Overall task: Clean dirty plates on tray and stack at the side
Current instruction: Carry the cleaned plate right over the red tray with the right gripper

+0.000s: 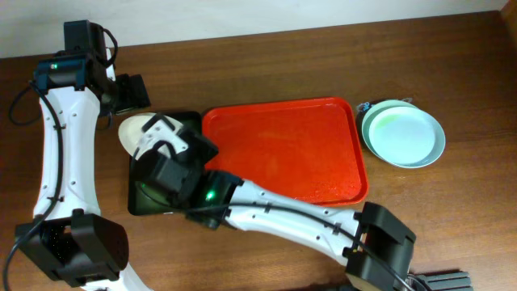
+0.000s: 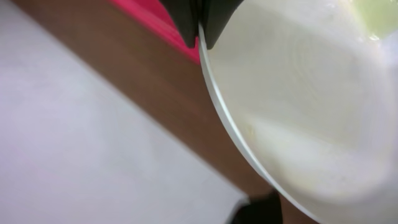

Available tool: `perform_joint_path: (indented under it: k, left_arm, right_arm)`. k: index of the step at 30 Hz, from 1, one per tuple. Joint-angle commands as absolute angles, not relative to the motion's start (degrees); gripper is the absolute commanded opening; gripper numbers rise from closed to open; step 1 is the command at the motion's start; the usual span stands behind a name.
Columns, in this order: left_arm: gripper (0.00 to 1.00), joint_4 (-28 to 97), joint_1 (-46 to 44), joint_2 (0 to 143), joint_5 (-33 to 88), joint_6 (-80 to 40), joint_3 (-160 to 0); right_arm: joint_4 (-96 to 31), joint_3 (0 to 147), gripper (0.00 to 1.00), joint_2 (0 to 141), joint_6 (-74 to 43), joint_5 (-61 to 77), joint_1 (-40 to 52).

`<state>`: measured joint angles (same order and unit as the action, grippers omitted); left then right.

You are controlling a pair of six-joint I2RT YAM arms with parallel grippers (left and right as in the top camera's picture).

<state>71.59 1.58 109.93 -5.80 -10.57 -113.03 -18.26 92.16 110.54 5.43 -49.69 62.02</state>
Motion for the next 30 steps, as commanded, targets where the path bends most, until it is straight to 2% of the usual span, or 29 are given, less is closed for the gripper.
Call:
perform_joint_path:
  k: [1,5,8,10,14,19,22,25,27,30]
  left_arm:
    - [0.99,71.7,1.6,108.8,-5.4,-11.3,-113.7]
    - [0.99,71.7,1.6,108.8,-5.4,-11.3,-113.7]
    - [0.99,71.7,1.6,108.8,-5.4,-11.3,-113.7]
    - [0.99,71.7,1.6,108.8,-5.4,-11.3,-113.7]
    - [0.99,71.7,1.6,108.8,-5.4,-11.3,-113.7]
    - [0.99,71.7,1.6,108.8,-5.4,-11.3,-113.7]
    - [0.99,71.7,1.6,108.8,-5.4,-11.3,-113.7]
    - [0.99,71.7,1.6,108.8,-5.4,-11.3,-113.7]
    - [0.99,71.7,1.6,108.8,-5.4,-11.3,-113.7]
    - [0.99,71.7,1.6,108.8,-5.4,-11.3,-113.7]
  right_arm:
    - [-15.1,93.6,0.04,110.2,13.7,-61.6,64.3]
    - [-14.9,93.6,0.04,110.2,12.5,-62.5,64.0]
    - [-17.4,93.6,0.04,110.2,4.6,-58.4,61.8]
    - [-24.2,93.6,0.04,110.2,-8.2,-51.3,59.0]
    - [-32.0,93.6,0.04,110.1,-20.8,-32.7,51.9]
    - [-36.5,93.6,0.04,105.5,-26.0,-4.2,39.2]
    - [-41.2,93.6,0.04,102.7,-26.0,8.4,28.7]
    - [-49.6,93.6,0.04,102.0,-26.0,13.1,16.7]
    - [-54.4,93.6,0.04,102.0,-25.8,13.1,10.5]
    - [-63.2,93.5,0.04,102.0,-23.8,12.2,-3.5]
